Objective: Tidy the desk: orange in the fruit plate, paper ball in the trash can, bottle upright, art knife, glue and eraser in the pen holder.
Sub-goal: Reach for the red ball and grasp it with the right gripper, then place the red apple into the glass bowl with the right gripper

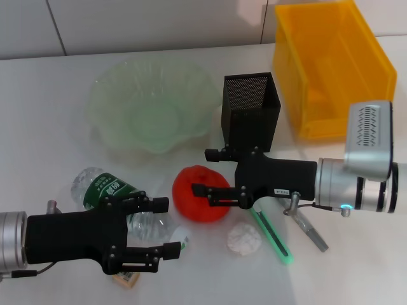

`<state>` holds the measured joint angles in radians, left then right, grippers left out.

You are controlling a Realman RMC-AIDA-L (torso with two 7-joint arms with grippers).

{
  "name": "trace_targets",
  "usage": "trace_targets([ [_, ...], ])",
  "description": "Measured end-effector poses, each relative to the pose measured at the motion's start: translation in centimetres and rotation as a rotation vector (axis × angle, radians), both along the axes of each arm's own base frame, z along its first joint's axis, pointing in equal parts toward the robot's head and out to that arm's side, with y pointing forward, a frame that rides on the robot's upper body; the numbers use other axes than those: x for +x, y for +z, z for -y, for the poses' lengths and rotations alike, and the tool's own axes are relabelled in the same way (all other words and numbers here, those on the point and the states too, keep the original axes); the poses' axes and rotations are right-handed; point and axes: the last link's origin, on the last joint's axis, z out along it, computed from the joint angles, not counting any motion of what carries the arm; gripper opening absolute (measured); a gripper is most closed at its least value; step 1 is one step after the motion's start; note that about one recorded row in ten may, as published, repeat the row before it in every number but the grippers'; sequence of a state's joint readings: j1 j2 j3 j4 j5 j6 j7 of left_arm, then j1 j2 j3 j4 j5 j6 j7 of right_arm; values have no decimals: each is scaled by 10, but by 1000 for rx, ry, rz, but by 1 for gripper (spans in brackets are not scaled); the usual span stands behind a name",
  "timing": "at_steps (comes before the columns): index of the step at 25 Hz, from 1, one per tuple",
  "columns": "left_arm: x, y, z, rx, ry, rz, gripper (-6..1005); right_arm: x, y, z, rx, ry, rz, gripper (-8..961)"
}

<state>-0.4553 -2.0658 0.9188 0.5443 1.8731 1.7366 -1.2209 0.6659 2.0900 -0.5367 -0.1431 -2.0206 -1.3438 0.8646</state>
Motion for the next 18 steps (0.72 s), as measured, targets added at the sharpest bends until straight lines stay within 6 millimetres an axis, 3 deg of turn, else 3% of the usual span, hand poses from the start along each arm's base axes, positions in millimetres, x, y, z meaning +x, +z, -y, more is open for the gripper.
trace_targets([
  [10, -1, -1, 2, -2, 5, 3, 843, -4, -11, -6, -16, -22, 41, 736],
  [15, -1, 0, 2, -2, 4, 2, 843, -1, -10, -3, -15, -18, 38, 494],
  [18, -1, 0, 2, -2, 4, 2, 843, -1, -8, -1, -19, -13, 24, 254],
])
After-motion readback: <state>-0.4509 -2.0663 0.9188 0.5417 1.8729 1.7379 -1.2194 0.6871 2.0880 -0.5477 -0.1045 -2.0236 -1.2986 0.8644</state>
